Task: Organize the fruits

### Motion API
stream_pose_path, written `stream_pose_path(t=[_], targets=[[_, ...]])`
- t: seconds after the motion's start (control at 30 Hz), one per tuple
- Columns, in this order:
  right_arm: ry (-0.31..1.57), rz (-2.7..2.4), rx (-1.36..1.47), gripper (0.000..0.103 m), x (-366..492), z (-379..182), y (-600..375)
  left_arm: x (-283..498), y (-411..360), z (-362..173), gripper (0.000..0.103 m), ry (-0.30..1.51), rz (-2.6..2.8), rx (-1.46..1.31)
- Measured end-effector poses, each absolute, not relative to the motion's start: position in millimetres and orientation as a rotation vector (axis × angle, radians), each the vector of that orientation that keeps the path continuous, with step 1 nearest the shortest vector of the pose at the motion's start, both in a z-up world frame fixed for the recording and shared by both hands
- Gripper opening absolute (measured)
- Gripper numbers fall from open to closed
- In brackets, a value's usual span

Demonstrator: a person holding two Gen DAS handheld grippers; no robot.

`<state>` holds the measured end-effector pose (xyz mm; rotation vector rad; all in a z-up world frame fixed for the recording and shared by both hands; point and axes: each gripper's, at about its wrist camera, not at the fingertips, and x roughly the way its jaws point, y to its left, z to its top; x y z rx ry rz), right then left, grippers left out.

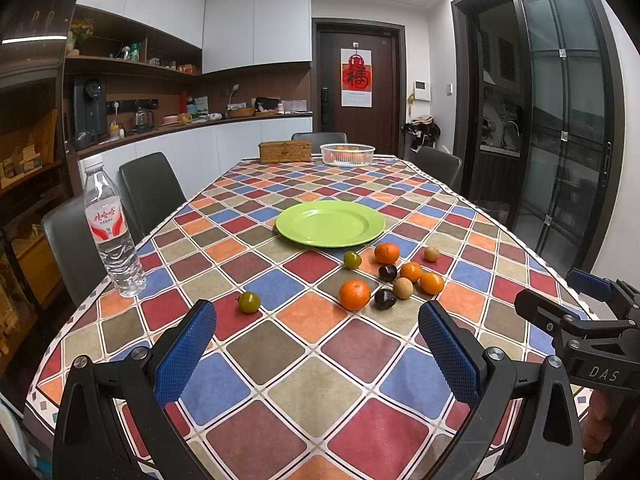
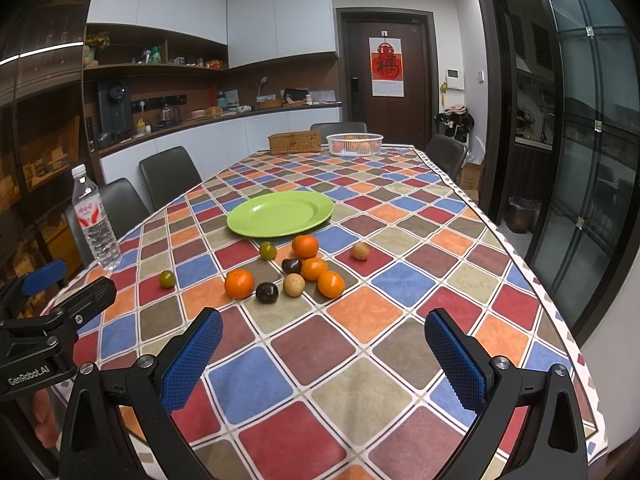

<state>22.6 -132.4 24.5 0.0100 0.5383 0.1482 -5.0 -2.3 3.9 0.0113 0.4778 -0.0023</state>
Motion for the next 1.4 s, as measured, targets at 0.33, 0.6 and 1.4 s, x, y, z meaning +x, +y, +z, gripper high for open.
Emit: stream_pose_path(t=[0.33, 0.6, 1.4], targets=[[0.537, 0.149, 0.008, 0.102, 22.5, 24.6, -132.6, -5.0, -2.1, 3.9, 0.103, 0.478, -0.002, 0.011], [0.536, 0.148, 0.008, 0.102, 22.3, 24.5, -132.4, -4.7, -2.5, 3.9, 0.103, 0.479, -0.003, 0.011], [0.58, 0.158, 0.016, 0.102, 31.5, 16.7, -133.5, 8.4, -6.9, -8.1, 0.103, 0.534, -0.04, 0.012]])
